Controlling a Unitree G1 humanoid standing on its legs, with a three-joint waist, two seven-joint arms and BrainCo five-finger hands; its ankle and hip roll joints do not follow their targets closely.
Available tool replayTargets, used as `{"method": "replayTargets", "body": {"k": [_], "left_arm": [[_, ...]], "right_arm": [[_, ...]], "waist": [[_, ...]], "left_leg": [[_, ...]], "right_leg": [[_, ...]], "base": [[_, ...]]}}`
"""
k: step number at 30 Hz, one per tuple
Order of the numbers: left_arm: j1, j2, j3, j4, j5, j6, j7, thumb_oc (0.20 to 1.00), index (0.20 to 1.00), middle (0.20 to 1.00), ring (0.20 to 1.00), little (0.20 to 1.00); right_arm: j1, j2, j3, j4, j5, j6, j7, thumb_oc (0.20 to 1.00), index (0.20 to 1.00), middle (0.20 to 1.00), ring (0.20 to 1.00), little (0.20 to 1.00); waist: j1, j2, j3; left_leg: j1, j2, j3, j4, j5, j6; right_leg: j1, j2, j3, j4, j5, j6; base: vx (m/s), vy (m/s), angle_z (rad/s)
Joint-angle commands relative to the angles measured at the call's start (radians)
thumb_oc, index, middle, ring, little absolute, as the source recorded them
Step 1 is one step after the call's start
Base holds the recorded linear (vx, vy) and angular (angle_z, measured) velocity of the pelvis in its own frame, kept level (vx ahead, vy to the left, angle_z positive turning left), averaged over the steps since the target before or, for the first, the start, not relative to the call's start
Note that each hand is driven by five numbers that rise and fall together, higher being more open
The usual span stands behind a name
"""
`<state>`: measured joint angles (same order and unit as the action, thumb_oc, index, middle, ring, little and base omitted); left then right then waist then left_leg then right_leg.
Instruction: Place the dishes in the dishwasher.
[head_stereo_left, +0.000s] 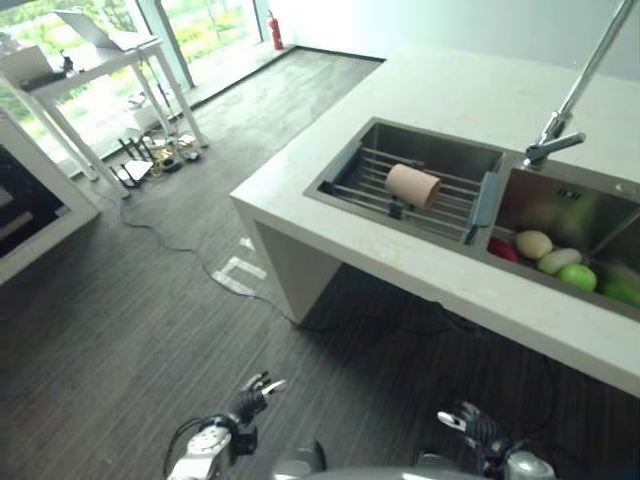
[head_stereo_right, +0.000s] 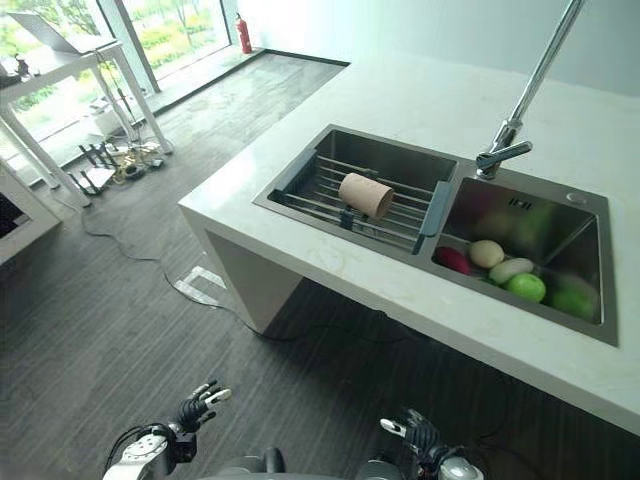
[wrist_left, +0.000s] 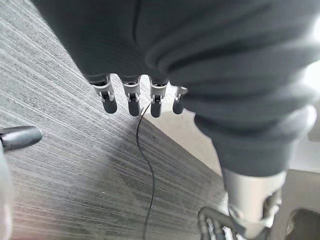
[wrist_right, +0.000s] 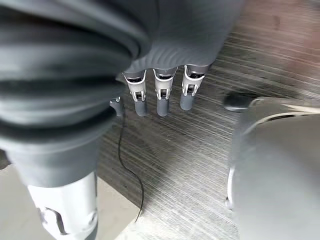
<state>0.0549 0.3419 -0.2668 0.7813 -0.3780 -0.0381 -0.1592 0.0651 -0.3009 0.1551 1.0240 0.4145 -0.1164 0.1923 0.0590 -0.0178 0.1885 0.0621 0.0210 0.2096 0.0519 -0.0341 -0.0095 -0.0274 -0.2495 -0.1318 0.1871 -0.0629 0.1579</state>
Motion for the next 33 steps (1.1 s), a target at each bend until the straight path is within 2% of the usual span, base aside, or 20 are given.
{"method": "replayTargets", "body": {"k": [1, 4, 6, 7, 8, 9, 10, 11, 13, 16, 19, 20, 23, 25, 27, 28, 29, 30, 31, 33], "left_arm": [[-0.045, -0.009, 0.023, -0.028, 0.003, 0.002, 0.027, 1.0, 1.0, 1.0, 1.0, 1.0], [-0.04, 0.001, 0.045, 0.012, -0.009, -0.008, 0.03, 1.0, 1.0, 1.0, 1.0, 1.0], [-0.034, 0.002, 0.053, 0.026, -0.018, -0.022, 0.032, 1.0, 1.0, 1.0, 1.0, 1.0], [-0.024, -0.003, 0.065, 0.045, -0.039, -0.04, 0.032, 1.0, 1.0, 1.0, 1.0, 1.0], [-0.022, -0.004, 0.067, 0.047, -0.047, -0.045, 0.032, 1.0, 1.0, 1.0, 1.0, 1.0], [-0.018, -0.006, 0.07, 0.051, -0.058, -0.054, 0.027, 1.0, 1.0, 1.0, 1.0, 1.0], [-0.013, -0.008, 0.075, 0.049, -0.065, -0.058, 0.021, 1.0, 1.0, 1.0, 1.0, 1.0], [-0.007, -0.012, 0.073, 0.04, -0.066, -0.066, 0.019, 1.0, 1.0, 1.0, 1.0, 1.0], [-0.008, -0.018, 0.064, 0.035, -0.06, -0.068, 0.019, 1.0, 1.0, 1.0, 1.0, 1.0], [-0.014, -0.024, 0.065, 0.035, -0.054, -0.057, 0.015, 1.0, 1.0, 1.0, 1.0, 1.0], [-0.022, -0.042, 0.056, 0.037, -0.071, -0.046, 0.018, 1.0, 1.0, 1.0, 1.0, 1.0], [-0.024, -0.048, 0.05, 0.037, -0.062, -0.041, 0.029, 1.0, 1.0, 1.0, 1.0, 1.0], [-0.035, -0.062, 0.044, 0.06, -0.072, -0.052, 0.043, 1.0, 1.0, 1.0, 1.0, 1.0], [-0.038, -0.073, 0.046, 0.068, -0.074, -0.057, 0.042, 1.0, 1.0, 1.0, 1.0, 1.0], [-0.038, -0.081, 0.054, 0.058, -0.079, -0.051, 0.039, 1.0, 1.0, 1.0, 1.0, 1.0], [-0.029, -0.083, 0.06, 0.059, -0.086, -0.049, 0.034, 1.0, 1.0, 1.0, 1.0, 1.0], [-0.028, -0.083, 0.06, 0.06, -0.086, -0.048, 0.035, 1.0, 1.0, 1.0, 1.0, 1.0], [-0.02, -0.086, 0.059, 0.072, -0.077, -0.051, 0.036, 1.0, 1.0, 1.0, 1.0, 1.0], [-0.019, -0.087, 0.06, 0.075, -0.076, -0.051, 0.037, 1.0, 1.0, 1.0, 1.0, 1.0], [-0.013, -0.092, 0.065, 0.093, -0.066, -0.063, 0.036, 1.0, 1.0, 1.0, 1.0, 1.0]], "right_arm": [[-0.022, -0.056, 0.0, -0.068, 0.048, -0.032, -0.017, 1.0, 1.0, 1.0, 1.0, 1.0], [-0.033, -0.049, -0.007, -0.051, 0.055, -0.035, -0.024, 1.0, 1.0, 1.0, 1.0, 1.0], [-0.041, -0.049, -0.006, -0.043, 0.048, -0.035, -0.023, 1.0, 1.0, 1.0, 1.0, 1.0], [-0.053, -0.052, -0.002, -0.027, 0.038, -0.034, -0.013, 1.0, 1.0, 1.0, 1.0, 1.0], [-0.055, -0.053, -0.001, -0.024, 0.036, -0.034, -0.011, 1.0, 1.0, 1.0, 1.0, 1.0], [-0.055, -0.055, -0.002, -0.017, 0.032, -0.034, -0.009, 1.0, 1.0, 1.0, 1.0, 1.0], [-0.052, -0.057, -0.004, -0.011, 0.033, -0.034, -0.006, 1.0, 1.0, 1.0, 1.0, 1.0], [-0.05, -0.051, -0.011, 0.008, 0.029, -0.052, -0.002, 1.0, 1.0, 1.0, 1.0, 1.0], [-0.047, -0.036, -0.016, 0.03, 0.019, -0.097, -0.018, 1.0, 1.0, 1.0, 1.0, 1.0], [-0.036, -0.031, -0.02, 0.027, 0.036, -0.109, -0.027, 1.0, 1.0, 1.0, 1.0, 1.0], [-0.024, -0.023, -0.022, 0.023, 0.021, -0.116, -0.043, 1.0, 1.0, 1.0, 1.0, 1.0], [-0.024, -0.021, -0.019, 0.013, 0.0, -0.103, -0.048, 1.0, 1.0, 1.0, 1.0, 1.0], [-0.029, -0.024, -0.003, -0.01, -0.023, -0.077, -0.059, 1.0, 1.0, 1.0, 1.0, 1.0], [-0.036, -0.034, 0.013, -0.016, -0.049, -0.065, -0.063, 1.0, 1.0, 1.0, 1.0, 1.0], [-0.042, -0.051, 0.02, -0.006, -0.061, -0.067, -0.059, 1.0, 1.0, 1.0, 1.0, 1.0], [-0.049, -0.068, 0.012, 0.02, -0.081, -0.075, -0.041, 1.0, 1.0, 1.0, 1.0, 1.0], [-0.05, -0.069, 0.011, 0.022, -0.084, -0.075, -0.04, 1.0, 1.0, 1.0, 1.0, 1.0], [-0.046, -0.075, 0.006, 0.03, -0.075, -0.077, -0.04, 1.0, 1.0, 1.0, 1.0, 1.0], [-0.045, -0.076, 0.005, 0.03, -0.071, -0.077, -0.042, 1.0, 1.0, 1.0, 1.0, 1.0], [-0.038, -0.078, 0.005, 0.034, -0.051, -0.08, -0.048, 1.0, 1.0, 1.0, 1.0, 1.0]], "waist": [[0.0, 0.056, 0.026], [0.005, 0.056, 0.028], [0.009, 0.052, 0.031], [0.011, 0.044, 0.036], [0.008, 0.041, 0.038], [0.002, 0.034, 0.042], [-0.005, 0.021, 0.046], [-0.009, 0.009, 0.051], [-0.015, 0.004, 0.055], [-0.019, 0.003, 0.051], [-0.028, 0.008, 0.037], [-0.038, 0.005, 0.032], [-0.049, -0.016, 0.026], [-0.038, -0.023, 0.03], [-0.017, -0.019, 0.042], [-0.003, -0.01, 0.048], [-0.003, -0.011, 0.046], [0.006, 0.004, 0.043], [0.007, 0.006, 0.045], [0.016, 0.018, 0.046]], "left_leg": [[-0.024, 0.073, -0.148, 0.006, -0.021, -0.016], [0.003, 0.042, -0.094, -0.009, -0.043, 0.021], [0.014, 0.031, -0.073, -0.013, -0.054, 0.029], [0.032, 0.016, -0.047, -0.016, -0.071, 0.033], [0.036, 0.013, -0.041, -0.016, -0.076, 0.031], [0.043, 0.005, -0.032, -0.012, -0.086, 0.026], [0.054, -0.004, -0.02, -0.008, -0.099, 0.016], [0.072, -0.013, -0.005, -0.017, -0.111, 0.013], [0.093, -0.019, 0.011, -0.029, -0.132, 0.024], [0.097, -0.016, 0.027, -0.021, -0.141, 0.028], [0.093, 0.006, 0.062, 0.025, -0.151, 0.016], [0.075, 0.026, 0.087, 0.078, -0.162, 0.005], [0.041, 0.05, 0.105, 0.212, -0.216, -0.005], [-0.029, 0.077, 0.079, 0.35, -0.191, -0.027], [-0.105, 0.092, 0.018, 0.414, -0.138, -0.043], [-0.108, 0.11, -0.012, 0.322, -0.096, -0.055], [-0.107, 0.112, -0.014, 0.303, -0.087, -0.057], [-0.1, 0.153, -0.04, 0.174, -0.02, -0.086], [-0.093, 0.159, -0.044, 0.15, -0.006, -0.091], [-0.092, 0.205, -0.062, 0.059, 0.047, -0.12]], "right_leg": [[0.014, 0.035, -0.016, 0.234, -0.105, 0.007], [-0.04, 0.036, -0.047, 0.326, -0.061, 0.03], [-0.069, 0.031, -0.068, 0.347, -0.036, 0.037], [-0.094, 0.031, -0.097, 0.321, -0.001, 0.042], [-0.098, 0.035, -0.101, 0.303, 0.006, 0.042], [-0.101, 0.044, -0.11, 0.245, 0.024, 0.04], [-0.092, 0.049, -0.134, 0.128, 0.041, 0.037], [-0.097, 0.032, -0.163, 0.039, 0.095, 0.052], [-0.125, 0.004, -0.169, 0.023, 0.146, 0.075], [-0.119, -0.004, -0.181, 0.016, 0.132, 0.071], [-0.08, 0.017, -0.2, -0.004, 0.082, 0.04], [-0.064, 0.034, -0.198, -0.011, 0.058, 0.019], [-0.057, 0.036, -0.203, -0.002, 0.031, -0.008], [-0.033, 0.046, -0.19, -0.011, 0.013, -0.033], [-0.005, 0.068, -0.163, -0.029, 0.0, -0.05], [0.026, 0.077, -0.146, -0.055, -0.005, -0.041], [0.026, 0.076, -0.146, -0.059, -0.005, -0.039], [0.044, 0.079, -0.151, -0.069, -0.014, -0.027], [0.05, 0.079, -0.152, -0.071, -0.016, -0.026], [0.06, 0.073, -0.16, -0.069, -0.024, -0.016]], "base": [[0.1, 0.239, -0.25], [0.06, 0.202, -0.91], [0.03, 0.126, -1.83], [0.04, 0.059, -1.25], [0.08, 0.041, -0.94], [0.12, -0.038, -0.8], [0.17, -0.095, -0.94], [0.15, -0.106, -0.67], [0.15, -0.112, -0.5], [0.2, -0.121, -0.25], [0.26, -0.126, -0.12], [0.24, -0.105, -0.2], [0.21, -0.063, -0.16], [0.15, -0.043, -0.09], [0.18, 0.088, -0.27], [0.21, 0.193, -0.42], [0.27, 0.3, -0.62], [0.15, 0.18, -0.48], [0.16, 0.214, -0.37], [0.11, 0.21, -0.01]]}}
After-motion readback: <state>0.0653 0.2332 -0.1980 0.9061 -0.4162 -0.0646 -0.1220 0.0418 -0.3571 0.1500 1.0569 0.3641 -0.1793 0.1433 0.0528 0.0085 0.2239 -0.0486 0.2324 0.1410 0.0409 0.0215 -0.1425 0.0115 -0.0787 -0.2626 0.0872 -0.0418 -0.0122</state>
